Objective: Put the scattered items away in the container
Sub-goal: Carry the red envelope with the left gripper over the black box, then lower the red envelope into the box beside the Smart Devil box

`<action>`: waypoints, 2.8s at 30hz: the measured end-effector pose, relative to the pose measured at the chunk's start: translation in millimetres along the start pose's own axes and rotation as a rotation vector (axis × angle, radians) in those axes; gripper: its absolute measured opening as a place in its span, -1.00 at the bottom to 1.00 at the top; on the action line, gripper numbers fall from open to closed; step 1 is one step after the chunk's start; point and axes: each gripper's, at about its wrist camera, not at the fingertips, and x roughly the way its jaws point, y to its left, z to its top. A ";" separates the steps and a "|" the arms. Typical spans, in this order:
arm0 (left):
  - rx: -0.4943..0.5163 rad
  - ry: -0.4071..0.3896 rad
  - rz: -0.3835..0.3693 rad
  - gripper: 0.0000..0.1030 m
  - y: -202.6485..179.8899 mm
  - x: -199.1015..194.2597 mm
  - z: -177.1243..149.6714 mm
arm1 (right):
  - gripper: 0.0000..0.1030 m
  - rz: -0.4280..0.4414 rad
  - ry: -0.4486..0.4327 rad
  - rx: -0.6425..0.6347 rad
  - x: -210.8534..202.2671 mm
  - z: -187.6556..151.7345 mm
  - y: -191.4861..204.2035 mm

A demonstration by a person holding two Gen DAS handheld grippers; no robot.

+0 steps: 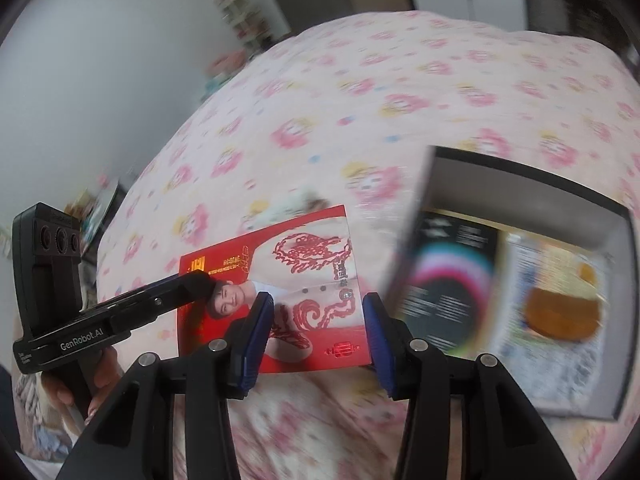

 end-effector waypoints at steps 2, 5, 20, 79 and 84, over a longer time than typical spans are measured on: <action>0.028 0.019 -0.012 -0.35 -23.1 10.5 -3.2 | -0.18 -0.018 -0.019 0.025 -16.5 -7.8 -21.0; 0.064 0.054 -0.014 -0.34 -55.6 31.1 -9.7 | -0.18 -0.045 -0.036 0.046 -33.6 -17.1 -48.2; 0.155 0.162 0.023 -0.18 -115.1 154.1 -9.9 | -0.18 -0.022 0.020 0.147 -27.1 -24.3 -180.5; 0.276 0.157 0.209 -0.06 -119.5 202.8 -32.7 | -0.10 -0.200 0.204 0.134 20.1 -39.2 -203.1; 0.292 0.126 0.231 -0.27 -125.8 203.6 -17.7 | -0.10 -0.073 0.188 0.222 10.2 -39.2 -208.6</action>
